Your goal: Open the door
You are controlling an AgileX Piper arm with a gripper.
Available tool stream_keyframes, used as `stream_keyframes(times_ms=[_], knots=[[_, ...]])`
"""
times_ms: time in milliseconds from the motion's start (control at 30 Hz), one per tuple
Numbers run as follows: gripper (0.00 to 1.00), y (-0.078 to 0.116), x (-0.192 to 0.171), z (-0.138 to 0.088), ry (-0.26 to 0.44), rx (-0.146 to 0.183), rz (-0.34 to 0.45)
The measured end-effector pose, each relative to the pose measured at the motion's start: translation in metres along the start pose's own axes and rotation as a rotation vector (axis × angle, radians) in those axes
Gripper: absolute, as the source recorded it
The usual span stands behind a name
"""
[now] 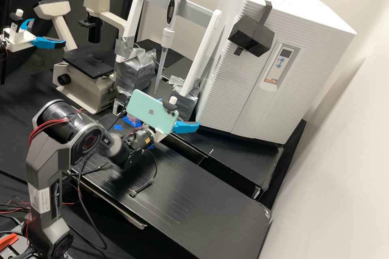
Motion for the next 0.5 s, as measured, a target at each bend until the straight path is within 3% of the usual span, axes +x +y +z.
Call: stream_keyframes(times_ms=[333, 500], knots=[[1.0, 0.002, 0.0, 0.001, -0.002, -0.003, 0.005], [1.0, 0.024, -0.01, 0.0, 0.018, 0.016, 0.06]])
